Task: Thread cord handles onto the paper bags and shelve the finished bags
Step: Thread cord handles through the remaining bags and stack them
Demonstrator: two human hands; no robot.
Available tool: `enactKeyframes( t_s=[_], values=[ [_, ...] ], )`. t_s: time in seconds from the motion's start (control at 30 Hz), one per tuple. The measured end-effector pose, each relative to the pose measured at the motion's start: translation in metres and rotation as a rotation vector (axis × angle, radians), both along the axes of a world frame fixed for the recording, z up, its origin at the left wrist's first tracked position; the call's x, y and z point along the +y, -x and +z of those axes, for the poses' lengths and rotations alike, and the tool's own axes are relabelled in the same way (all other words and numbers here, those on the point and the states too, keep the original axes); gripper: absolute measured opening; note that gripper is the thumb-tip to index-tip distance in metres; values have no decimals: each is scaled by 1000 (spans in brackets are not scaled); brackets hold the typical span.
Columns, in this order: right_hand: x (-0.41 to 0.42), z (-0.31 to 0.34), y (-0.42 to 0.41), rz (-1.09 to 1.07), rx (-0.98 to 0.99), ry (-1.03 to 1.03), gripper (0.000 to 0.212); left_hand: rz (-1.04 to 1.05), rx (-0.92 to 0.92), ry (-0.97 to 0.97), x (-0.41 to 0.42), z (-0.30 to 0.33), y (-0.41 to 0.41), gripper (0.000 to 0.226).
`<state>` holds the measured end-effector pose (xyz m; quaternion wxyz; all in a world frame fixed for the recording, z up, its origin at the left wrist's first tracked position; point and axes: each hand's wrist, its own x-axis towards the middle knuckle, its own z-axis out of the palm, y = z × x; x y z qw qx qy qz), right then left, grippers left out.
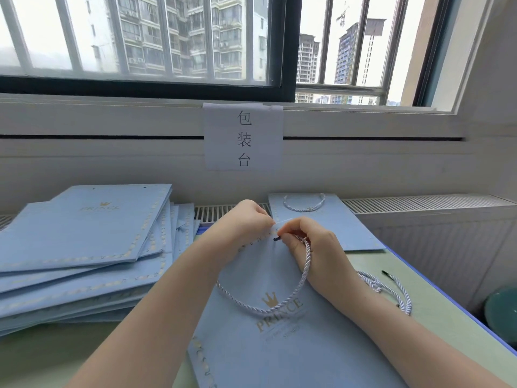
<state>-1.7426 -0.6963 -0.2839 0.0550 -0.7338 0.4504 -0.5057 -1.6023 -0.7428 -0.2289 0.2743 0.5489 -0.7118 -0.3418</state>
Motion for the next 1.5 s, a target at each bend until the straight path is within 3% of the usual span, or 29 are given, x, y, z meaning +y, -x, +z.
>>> enactKeyframes(
  t_s=[0.43, 0.6, 0.8, 1.13, 1.23, 1.37, 1.5],
  values=[
    [-2, -3, -1, -91, 78, 50, 9, -32, 19, 5, 2, 2, 0, 11],
    [-4, -3, 0, -90, 107, 34, 10, -19, 60, -27, 6, 6, -1, 27],
    [-4, -5, 1, -91, 126, 26, 4, 15, 38, -18, 4, 0, -2, 17],
    [4, 2, -1, -25, -104, -126, 21, -51, -78, 85, 4, -3, 0, 8],
    [6, 7, -1, 9, -249, -134, 19, -78, -174, 92, 6, -2, -2, 9],
    [5, 14, 3, -7, -489, -93, 22, -108, -278, 39, 7, 1, -8, 31],
    [5, 16, 6, -47, -604, -79, 25, -89, -290, 57, 10, 5, -11, 21]
  ],
)
